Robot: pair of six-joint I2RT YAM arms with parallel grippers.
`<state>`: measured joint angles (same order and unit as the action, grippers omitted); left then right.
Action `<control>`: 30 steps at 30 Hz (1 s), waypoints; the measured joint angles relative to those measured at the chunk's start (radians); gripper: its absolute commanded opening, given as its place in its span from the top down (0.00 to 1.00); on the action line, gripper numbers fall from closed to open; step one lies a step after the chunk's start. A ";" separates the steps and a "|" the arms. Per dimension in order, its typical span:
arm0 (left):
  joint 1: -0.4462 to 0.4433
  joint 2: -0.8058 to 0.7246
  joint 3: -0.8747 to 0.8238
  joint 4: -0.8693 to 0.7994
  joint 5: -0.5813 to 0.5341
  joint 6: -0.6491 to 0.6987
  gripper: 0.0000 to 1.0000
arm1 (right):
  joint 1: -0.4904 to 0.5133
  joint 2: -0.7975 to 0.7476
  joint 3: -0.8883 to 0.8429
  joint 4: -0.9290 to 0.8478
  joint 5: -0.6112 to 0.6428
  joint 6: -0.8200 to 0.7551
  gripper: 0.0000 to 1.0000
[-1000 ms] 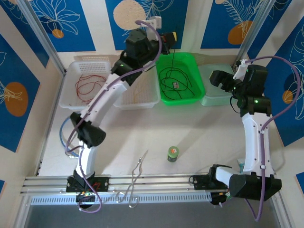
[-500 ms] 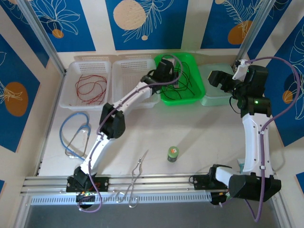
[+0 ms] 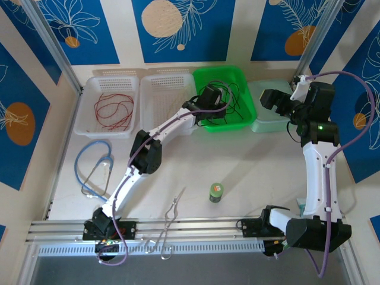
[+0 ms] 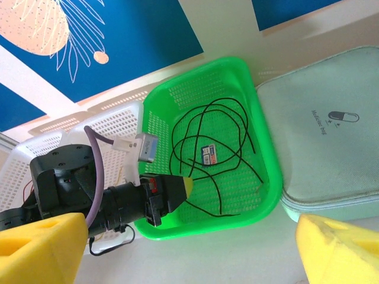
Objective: Untangle the cables
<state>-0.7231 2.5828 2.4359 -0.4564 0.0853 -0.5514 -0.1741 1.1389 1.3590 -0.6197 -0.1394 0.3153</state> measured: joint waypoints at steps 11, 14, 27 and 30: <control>0.013 0.007 0.000 -0.039 0.033 0.003 0.64 | 0.000 -0.008 0.000 -0.026 -0.001 0.000 0.09; 0.014 0.005 0.000 -0.039 0.033 0.013 0.42 | 0.003 -0.017 0.000 -0.035 0.001 0.000 0.09; 0.013 -0.241 -0.008 -0.011 -0.054 0.164 0.00 | 0.011 -0.025 0.015 -0.073 0.005 0.000 0.09; 0.014 -0.385 -0.105 0.037 -0.082 0.192 0.00 | 0.011 -0.035 0.008 -0.066 0.007 0.000 0.05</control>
<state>-0.7094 2.1975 2.3314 -0.4191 0.0032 -0.3595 -0.1631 1.1038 1.3670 -0.6853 -0.1322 0.3157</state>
